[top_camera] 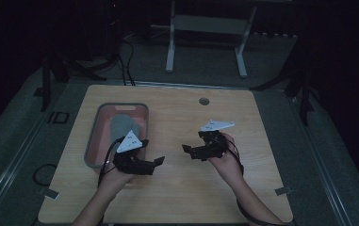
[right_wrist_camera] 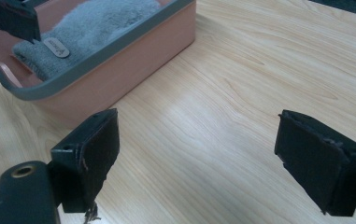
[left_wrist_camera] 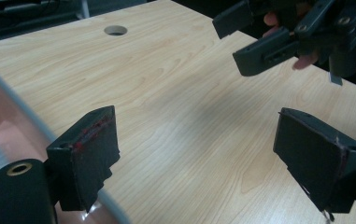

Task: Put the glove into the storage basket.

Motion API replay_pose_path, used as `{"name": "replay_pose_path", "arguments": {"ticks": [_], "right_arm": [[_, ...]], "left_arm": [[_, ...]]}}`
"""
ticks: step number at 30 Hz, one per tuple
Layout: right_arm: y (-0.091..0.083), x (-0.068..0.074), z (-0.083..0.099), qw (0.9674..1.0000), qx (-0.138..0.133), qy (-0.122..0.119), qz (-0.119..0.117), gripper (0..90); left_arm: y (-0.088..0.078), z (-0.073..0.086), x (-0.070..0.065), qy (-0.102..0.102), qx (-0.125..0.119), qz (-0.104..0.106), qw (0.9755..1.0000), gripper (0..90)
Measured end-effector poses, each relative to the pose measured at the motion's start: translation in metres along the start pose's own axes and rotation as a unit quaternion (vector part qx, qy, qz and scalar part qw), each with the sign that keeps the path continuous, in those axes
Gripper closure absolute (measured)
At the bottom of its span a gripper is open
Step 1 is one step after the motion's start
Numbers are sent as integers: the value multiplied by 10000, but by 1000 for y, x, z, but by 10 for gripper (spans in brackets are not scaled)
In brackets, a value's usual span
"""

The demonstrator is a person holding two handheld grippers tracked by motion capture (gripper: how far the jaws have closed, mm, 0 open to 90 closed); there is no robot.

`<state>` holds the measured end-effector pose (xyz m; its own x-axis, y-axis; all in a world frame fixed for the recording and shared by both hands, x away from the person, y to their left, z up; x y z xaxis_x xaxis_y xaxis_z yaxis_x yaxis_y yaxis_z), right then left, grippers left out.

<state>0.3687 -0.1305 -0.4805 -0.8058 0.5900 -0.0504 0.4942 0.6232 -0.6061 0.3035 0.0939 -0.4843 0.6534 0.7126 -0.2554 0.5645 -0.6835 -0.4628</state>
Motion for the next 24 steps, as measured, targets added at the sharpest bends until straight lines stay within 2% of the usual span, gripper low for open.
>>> {"name": "replay_pose_path", "arguments": {"ticks": [6, 11, 18, 24], "right_arm": [[-13, -7, 16, 9999, -21, 93, 65, 140], [-20, -13, 36, 9998, 70, 138, 132, 140], [-29, -18, 65, 9996, 107, 175, 176, 140], [-35, -22, 88, 9995, 141, 193, 220, 140]], "left_arm": [[15, 9, -11, 107, 12, 99, 9999, 143], [25, 17, -16, 130, 40, 145, 9998, 143], [39, 28, -25, 142, 173, 295, 9993, 144], [51, 39, -30, 216, 343, 322, 9987, 143]]}}
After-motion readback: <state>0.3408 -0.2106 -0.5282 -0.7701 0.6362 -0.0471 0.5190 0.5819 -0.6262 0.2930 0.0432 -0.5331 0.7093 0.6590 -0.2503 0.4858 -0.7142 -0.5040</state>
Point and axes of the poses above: each handheld gripper's, and its own axes: y roughly forward along the jaws, z roughly out of its underside, x roughly to its left, the point moved 4 cm from there along y, roughly forward along the jaws, and after that the axes turned 10 degrees about -y, right-handed, at the moved point
